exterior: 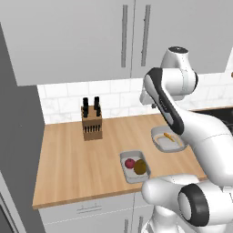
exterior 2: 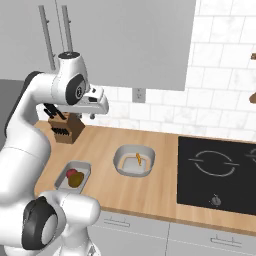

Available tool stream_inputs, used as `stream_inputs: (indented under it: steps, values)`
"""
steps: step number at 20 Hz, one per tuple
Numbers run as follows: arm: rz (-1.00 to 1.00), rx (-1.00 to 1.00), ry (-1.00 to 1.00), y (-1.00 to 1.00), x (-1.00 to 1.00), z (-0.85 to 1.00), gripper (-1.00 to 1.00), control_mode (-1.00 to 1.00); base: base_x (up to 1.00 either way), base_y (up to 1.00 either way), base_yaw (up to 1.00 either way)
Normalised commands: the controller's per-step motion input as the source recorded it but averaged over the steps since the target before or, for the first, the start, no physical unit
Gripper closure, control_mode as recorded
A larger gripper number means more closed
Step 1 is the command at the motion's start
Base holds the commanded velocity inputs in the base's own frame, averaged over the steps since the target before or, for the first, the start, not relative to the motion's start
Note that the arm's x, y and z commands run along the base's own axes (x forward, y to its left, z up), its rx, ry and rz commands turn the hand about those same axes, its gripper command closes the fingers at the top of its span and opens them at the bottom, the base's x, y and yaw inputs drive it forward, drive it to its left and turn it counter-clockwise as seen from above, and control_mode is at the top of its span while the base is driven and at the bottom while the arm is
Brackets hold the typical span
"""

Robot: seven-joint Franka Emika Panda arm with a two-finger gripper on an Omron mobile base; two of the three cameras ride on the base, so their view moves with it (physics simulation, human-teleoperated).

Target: Take the meat container that has the shrimp and place it on the second highest rack of the freezer. Then take the vegetable container that has the tomato and avocado and place it on the highest rack of the freezer.

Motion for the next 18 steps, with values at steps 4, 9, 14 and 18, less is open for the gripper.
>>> stream_inputs:
  steps: [4,9,14,18]
  values:
    - [0.0,0.0,0.0,-0.03,-0.28,-0.04,-1.0,-1.0,0.0,0.0,0.0]
    - [0.0,0.0,-0.01,-0.3,-0.78,-0.15,-1.0,-1.0,0.0,0.0,0.0]
    - [-0.06,0.0,0.0,-0.42,-0.73,-0.38,-1.0,-1.0,0.0,0.0,0.0]
    - [-0.44,0.0,0.03,-0.35,-0.17,-0.56,-1.0,-1.0,0.0,0.0,0.0]
